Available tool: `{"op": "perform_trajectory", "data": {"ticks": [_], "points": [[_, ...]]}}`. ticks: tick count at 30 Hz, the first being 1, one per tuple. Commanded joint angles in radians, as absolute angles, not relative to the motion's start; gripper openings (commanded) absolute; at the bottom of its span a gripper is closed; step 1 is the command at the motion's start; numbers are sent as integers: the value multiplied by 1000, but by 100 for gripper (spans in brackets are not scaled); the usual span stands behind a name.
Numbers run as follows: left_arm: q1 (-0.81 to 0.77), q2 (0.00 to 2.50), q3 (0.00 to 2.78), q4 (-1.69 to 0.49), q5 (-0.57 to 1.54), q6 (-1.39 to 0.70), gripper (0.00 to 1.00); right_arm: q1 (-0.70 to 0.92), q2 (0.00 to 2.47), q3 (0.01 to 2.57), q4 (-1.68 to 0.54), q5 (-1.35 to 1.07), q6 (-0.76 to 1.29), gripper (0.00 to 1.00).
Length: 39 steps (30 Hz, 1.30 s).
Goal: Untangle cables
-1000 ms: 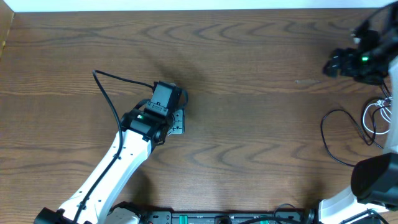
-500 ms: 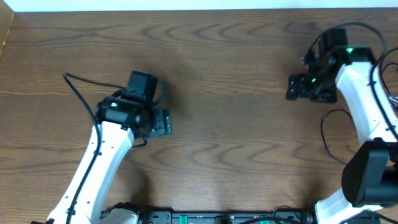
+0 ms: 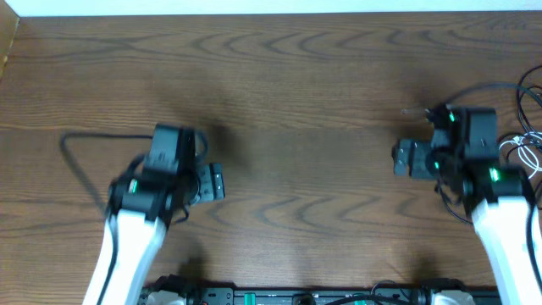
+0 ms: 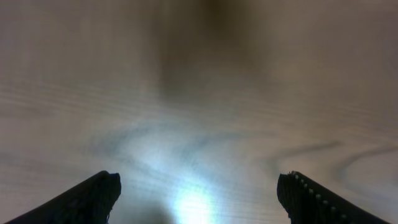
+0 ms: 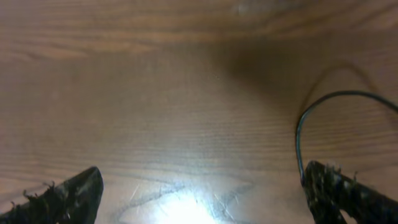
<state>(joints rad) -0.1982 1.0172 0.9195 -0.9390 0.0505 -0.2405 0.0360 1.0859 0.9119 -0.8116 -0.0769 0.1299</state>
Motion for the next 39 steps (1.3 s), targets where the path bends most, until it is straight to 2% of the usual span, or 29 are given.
{"op": "perform_trajectory", "data": {"ticks": [1, 3, 4, 11, 34, 39], "points": [[-204, 823, 837, -884, 51, -212, 86, 41, 957, 856, -804, -34, 142, 99], [-204, 706, 796, -854, 32, -221, 87, 41, 899, 840, -808, -32, 142, 99], [-204, 649, 783, -850, 23, -221, 95, 41, 872, 834, -808, -32, 142, 99], [-204, 447, 773, -862, 18, -222, 96, 41, 802, 832, -809, -32, 142, 99], [-204, 429, 773, -889, 18, -221, 96, 40, 783, 829, -838, -13, 122, 99], [-204, 429, 773, -889, 18, -222, 96, 39, 684, 790, -726, 33, 114, 99]]}}
